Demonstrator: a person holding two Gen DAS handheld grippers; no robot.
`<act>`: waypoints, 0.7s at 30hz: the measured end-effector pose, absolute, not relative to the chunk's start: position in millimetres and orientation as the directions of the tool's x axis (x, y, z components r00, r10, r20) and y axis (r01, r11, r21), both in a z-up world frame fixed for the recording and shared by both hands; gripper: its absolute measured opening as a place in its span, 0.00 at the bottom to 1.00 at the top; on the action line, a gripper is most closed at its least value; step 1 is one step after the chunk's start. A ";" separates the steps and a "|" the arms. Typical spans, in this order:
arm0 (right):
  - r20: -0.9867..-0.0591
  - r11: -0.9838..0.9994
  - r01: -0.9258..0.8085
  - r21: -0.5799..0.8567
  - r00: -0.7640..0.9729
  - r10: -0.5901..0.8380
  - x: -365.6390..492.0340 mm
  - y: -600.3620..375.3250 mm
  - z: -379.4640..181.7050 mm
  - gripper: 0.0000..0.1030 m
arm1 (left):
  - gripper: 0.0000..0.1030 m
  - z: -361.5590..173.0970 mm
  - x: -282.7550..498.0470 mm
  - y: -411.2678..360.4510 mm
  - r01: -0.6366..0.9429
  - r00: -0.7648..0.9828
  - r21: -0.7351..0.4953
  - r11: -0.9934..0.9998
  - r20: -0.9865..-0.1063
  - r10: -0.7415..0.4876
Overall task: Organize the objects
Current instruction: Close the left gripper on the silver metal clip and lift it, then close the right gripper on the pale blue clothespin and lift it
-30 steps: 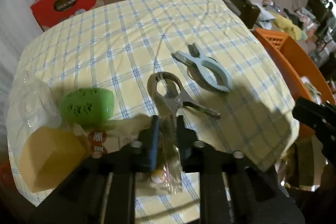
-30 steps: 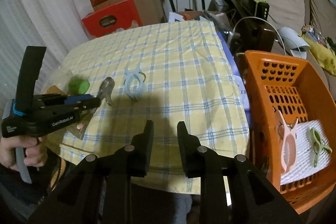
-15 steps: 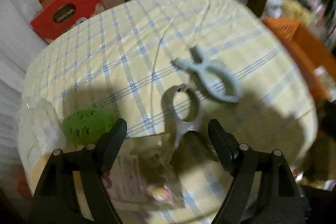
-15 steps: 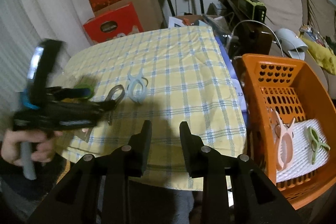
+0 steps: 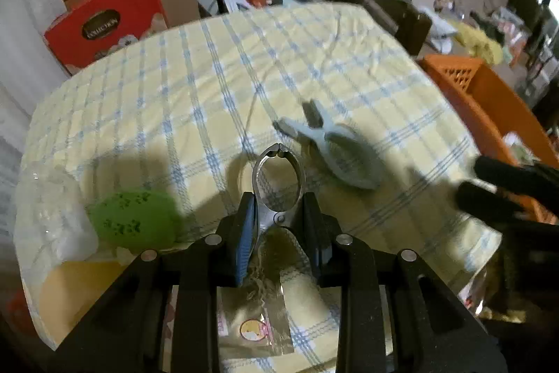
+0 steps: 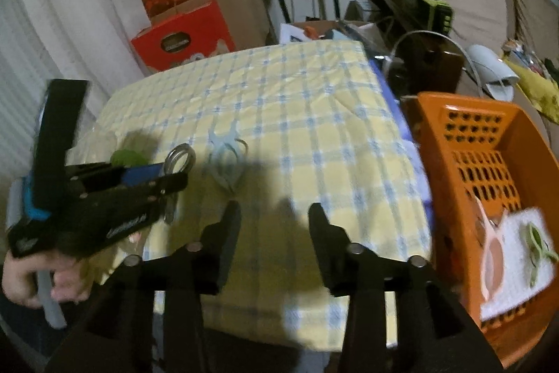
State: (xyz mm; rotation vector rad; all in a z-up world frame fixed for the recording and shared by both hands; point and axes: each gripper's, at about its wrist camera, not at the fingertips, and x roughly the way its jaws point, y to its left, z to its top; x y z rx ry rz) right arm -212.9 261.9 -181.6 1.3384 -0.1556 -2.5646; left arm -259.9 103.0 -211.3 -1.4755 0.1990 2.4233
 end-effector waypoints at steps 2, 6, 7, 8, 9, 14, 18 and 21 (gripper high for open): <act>-0.802 -0.962 0.194 0.194 -0.534 -0.269 -227.4 249.2 -184.8 0.45 | 0.25 -200.8 -256.7 96.8 -0.315 -0.443 -0.059 -0.947 -0.873 0.202; -0.813 -0.954 0.246 0.171 -0.511 -0.278 -248.8 231.2 -193.5 0.56 | 0.25 -181.6 -248.4 87.1 -0.322 -0.473 -0.058 -0.945 -0.855 0.214; -0.824 -0.956 0.251 0.154 -0.501 -0.264 -253.7 227.5 -196.2 0.56 | 0.25 -178.7 -247.3 84.5 -0.317 -0.480 -0.053 -0.947 -0.852 0.209; -0.838 -0.957 0.259 0.132 -0.487 -0.247 -258.3 223.0 -199.6 0.56 | 0.25 -176.0 -246.2 80.3 -0.311 -0.485 -0.054 -0.949 -0.849 0.208; -0.847 -0.957 0.265 0.115 -0.477 -0.233 -261.8 219.3 -202.4 0.56 | 0.25 -173.6 -245.0 75.2 -0.302 -0.488 -0.058 -0.952 -0.848 0.207; -0.872 -0.963 0.256 0.088 -0.447 -0.199 -275.8 203.6 -213.7 0.57 | 0.25 -162.6 -233.3 42.2 -0.212 -0.554 -0.068 -0.975 -0.813 0.177; -0.891 -0.966 0.254 0.051 -0.425 -0.159 -287.4 187.2 -221.2 0.56 | 0.25 -163.0 -225.3 15.8 -0.175 -0.554 -0.101 -0.979 -0.812 0.182; -0.898 -0.965 0.263 0.012 -0.421 -0.126 -293.7 173.3 -224.4 0.53 | 0.25 -165.4 -219.1 -4.5 -0.128 -0.552 -0.104 -0.986 -0.819 0.158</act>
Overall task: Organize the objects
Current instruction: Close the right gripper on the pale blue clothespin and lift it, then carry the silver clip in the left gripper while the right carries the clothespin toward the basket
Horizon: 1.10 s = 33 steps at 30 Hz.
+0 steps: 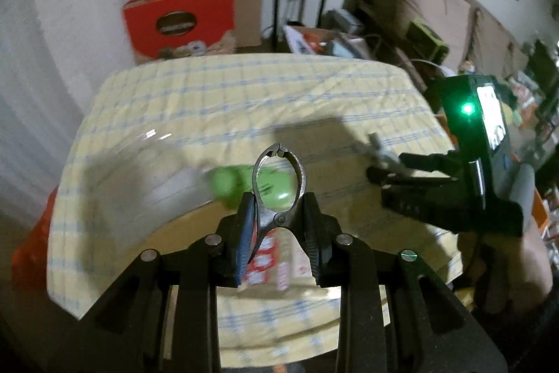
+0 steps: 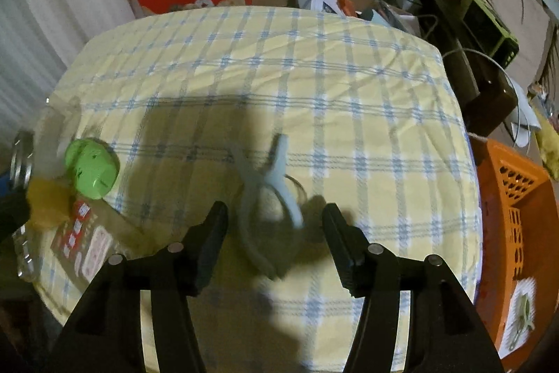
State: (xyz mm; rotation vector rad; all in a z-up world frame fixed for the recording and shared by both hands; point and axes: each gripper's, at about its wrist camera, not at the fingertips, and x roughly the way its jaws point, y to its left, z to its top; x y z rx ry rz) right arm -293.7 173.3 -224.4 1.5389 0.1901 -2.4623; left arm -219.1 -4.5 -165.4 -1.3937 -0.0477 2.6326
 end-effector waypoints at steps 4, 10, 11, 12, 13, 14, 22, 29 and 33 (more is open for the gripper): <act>-0.894 -0.959 0.284 -0.021 -0.435 -0.109 -290.0 159.6 -224.8 0.43 | 0.25 -167.8 -212.9 -25.9 -0.110 -0.562 -0.172 -0.979 -0.801 0.204; -0.868 -0.959 0.284 -0.008 -0.479 -0.135 -269.2 144.0 -220.4 0.43 | 0.25 -163.4 -203.7 -36.3 -0.074 -0.570 -0.145 -0.987 -0.806 0.161; -0.864 -0.956 0.293 -0.008 -0.484 -0.141 -265.8 141.4 -218.0 0.43 | 0.25 -160.6 -200.1 -38.2 -0.066 -0.576 -0.138 -0.988 -0.803 0.151; -0.860 -0.952 0.305 -0.013 -0.489 -0.145 -262.2 137.1 -215.2 0.43 | 0.25 -158.2 -198.2 -39.4 -0.061 -0.580 -0.134 -0.989 -0.802 0.144; -0.855 -0.949 0.314 -0.017 -0.496 -0.149 -257.2 135.0 -211.3 0.43 | 0.25 -156.1 -195.1 -41.1 -0.054 -0.583 -0.132 -0.990 -0.800 0.139; -0.848 -0.947 0.320 -0.017 -0.507 -0.156 -251.9 134.4 -205.4 0.43 | 0.25 -153.4 -190.8 -42.9 -0.044 -0.587 -0.138 -0.990 -0.798 0.137; -0.785 -0.955 0.296 0.034 -0.584 -0.209 -221.8 146.4 -156.1 0.43 | 0.25 -131.8 -169.4 -39.6 -0.031 -0.621 -0.143 -0.989 -0.773 0.131; -0.727 -0.952 0.304 0.037 -0.646 -0.234 -180.9 158.7 -116.9 0.43 | 0.25 -105.3 -146.1 -39.8 -0.009 -0.677 -0.145 -0.989 -0.727 0.113; -0.697 -0.950 0.304 0.064 -0.668 -0.261 -162.7 164.5 -97.5 0.43 | 0.25 -94.6 -134.2 -31.7 -0.016 -0.694 -0.146 -0.989 -0.711 0.116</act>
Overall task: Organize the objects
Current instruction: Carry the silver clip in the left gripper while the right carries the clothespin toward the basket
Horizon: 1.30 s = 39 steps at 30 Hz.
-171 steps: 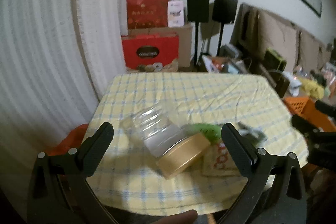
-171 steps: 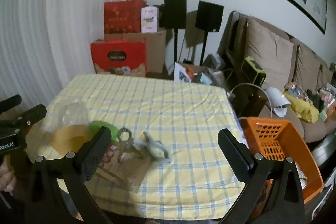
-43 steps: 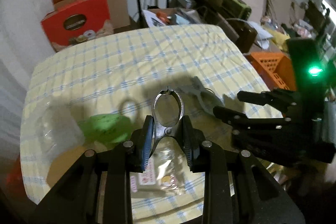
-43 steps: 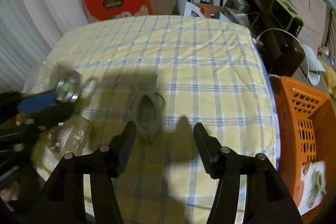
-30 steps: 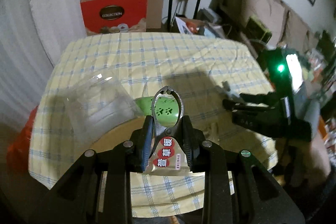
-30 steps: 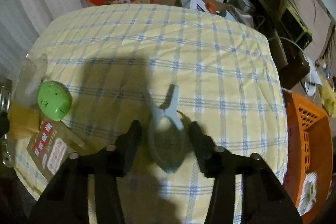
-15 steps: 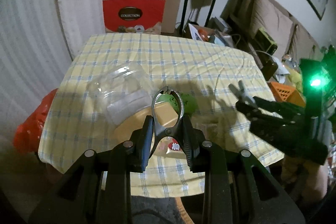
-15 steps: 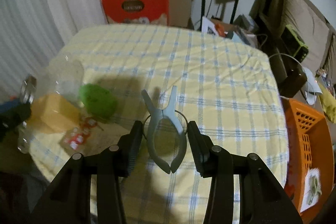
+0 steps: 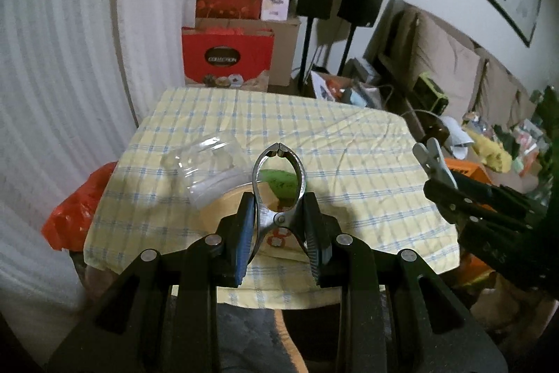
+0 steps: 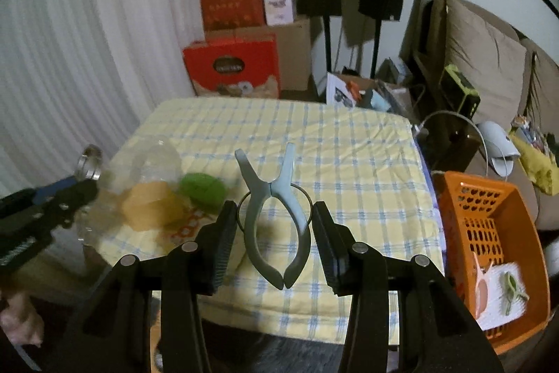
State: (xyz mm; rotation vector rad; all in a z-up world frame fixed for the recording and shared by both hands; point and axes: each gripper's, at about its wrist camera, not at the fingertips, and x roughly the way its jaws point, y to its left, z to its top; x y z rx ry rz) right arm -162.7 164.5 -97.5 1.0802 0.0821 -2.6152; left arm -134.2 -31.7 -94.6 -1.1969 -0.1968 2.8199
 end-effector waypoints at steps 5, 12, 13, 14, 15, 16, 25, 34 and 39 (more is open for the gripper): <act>-0.655 -0.948 0.316 0.046 -0.707 -0.268 -134.5 173.1 -76.4 0.43 | 0.24 -76.3 -117.1 -22.5 -0.021 -0.733 -0.127 -0.992 -0.672 0.102; -0.613 -0.940 0.336 0.064 -0.729 -0.303 -92.9 188.0 -66.1 0.43 | 0.24 -73.6 -108.0 3.9 -0.023 -0.751 -0.114 -0.993 -0.654 0.092; -0.610 -0.941 0.334 0.058 -0.734 -0.298 -88.5 191.7 -65.2 0.43 | 0.24 -73.3 -106.4 8.3 -0.032 -0.751 -0.108 -0.994 -0.654 0.095; -0.606 -0.944 0.326 0.057 -0.740 -0.292 -85.1 197.0 -64.1 0.43 | 0.24 -72.0 -104.6 15.6 -0.046 -0.749 -0.095 -0.994 -0.656 0.097; -0.601 -0.946 0.317 0.064 -0.745 -0.290 -82.1 203.4 -63.0 0.43 | 0.24 -70.9 -103.8 20.5 -0.055 -0.747 -0.082 -0.995 -0.658 0.095; -0.598 -0.949 0.308 0.074 -0.747 -0.289 -80.6 210.5 -62.0 0.43 | 0.24 -69.9 -102.7 24.0 -0.057 -0.747 -0.070 -0.996 -0.659 0.089; -0.595 -0.949 0.314 0.037 -0.756 -0.273 -54.6 255.3 -60.5 0.43 | 0.24 -63.2 -88.9 41.8 -0.038 -0.776 -0.082 -0.996 -0.626 0.081; -0.571 -0.963 0.266 0.035 -0.786 -0.238 -26.7 298.1 -71.3 0.43 | 0.24 -72.3 -89.4 59.8 -0.032 -0.757 -0.051 -0.998 -0.650 0.058; -0.586 -0.952 0.304 0.031 -0.767 -0.263 -9.1 305.1 -88.8 0.43 | 0.24 -75.3 -87.4 66.4 -0.019 -0.754 -0.042 -0.999 -0.656 0.042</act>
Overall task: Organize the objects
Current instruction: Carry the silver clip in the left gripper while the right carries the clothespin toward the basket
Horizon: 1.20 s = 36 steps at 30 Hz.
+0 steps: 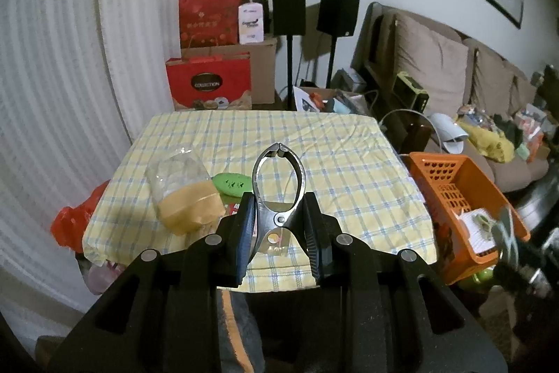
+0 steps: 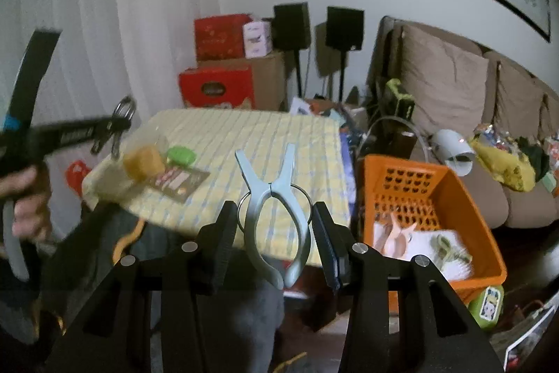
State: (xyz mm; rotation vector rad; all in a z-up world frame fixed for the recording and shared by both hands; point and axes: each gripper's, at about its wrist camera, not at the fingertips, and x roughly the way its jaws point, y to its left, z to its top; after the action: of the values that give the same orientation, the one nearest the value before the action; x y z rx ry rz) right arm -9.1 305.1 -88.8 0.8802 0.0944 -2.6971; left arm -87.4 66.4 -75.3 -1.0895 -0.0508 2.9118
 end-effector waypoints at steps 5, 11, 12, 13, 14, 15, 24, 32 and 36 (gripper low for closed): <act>-0.610 -0.945 0.327 0.012 -0.746 -0.266 -4.9 308.0 -106.0 0.43 | 0.24 -77.8 -85.1 77.7 -0.035 -0.752 -0.029 -0.999 -0.658 0.045; -0.597 -0.952 0.307 0.010 -0.762 -0.252 -15.9 312.8 -97.9 0.43 | 0.24 -74.0 -82.0 84.3 -0.041 -0.759 -0.019 -0.999 -0.649 0.043; -0.594 -0.949 0.315 -0.001 -0.764 -0.253 -16.9 312.4 -96.4 0.43 | 0.24 -74.2 -81.8 85.1 -0.041 -0.760 -0.017 -0.999 -0.648 0.043; -0.592 -0.942 0.335 -0.012 -0.762 -0.263 -18.0 311.1 -95.5 0.43 | 0.24 -75.2 -81.7 85.8 -0.040 -0.760 -0.015 -0.999 -0.649 0.040; -0.588 -0.934 0.356 -0.011 -0.758 -0.282 -20.1 311.2 -95.1 0.43 | 0.24 -74.8 -81.7 84.8 -0.037 -0.759 -0.018 -0.999 -0.650 0.040; -0.584 -0.932 0.362 -0.001 -0.757 -0.293 -22.6 313.2 -95.3 0.43 | 0.24 -75.2 -80.2 85.8 -0.038 -0.757 -0.023 -0.999 -0.652 0.044; -0.513 -0.942 0.336 -0.019 -0.812 -0.280 -38.0 334.9 -69.7 0.43 | 0.24 -67.9 -75.5 107.1 -0.065 -0.779 -0.011 -0.998 -0.625 0.057; -0.493 -0.964 0.264 0.020 -0.837 -0.239 -52.2 380.8 -51.8 0.43 | 0.25 -68.8 -77.3 117.7 -0.054 -0.788 -0.002 -0.999 -0.615 0.044; -0.506 -0.954 0.288 0.084 -0.812 -0.290 -63.7 395.0 -56.6 0.43 | 0.25 -73.0 -79.5 119.5 -0.038 -0.787 -0.017 -0.999 -0.615 0.040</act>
State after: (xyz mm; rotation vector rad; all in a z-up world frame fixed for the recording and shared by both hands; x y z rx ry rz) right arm -63.7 395.0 -56.6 0.7642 -0.0045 -2.7323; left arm -79.5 119.5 -73.0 -1.0093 -0.0055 2.9312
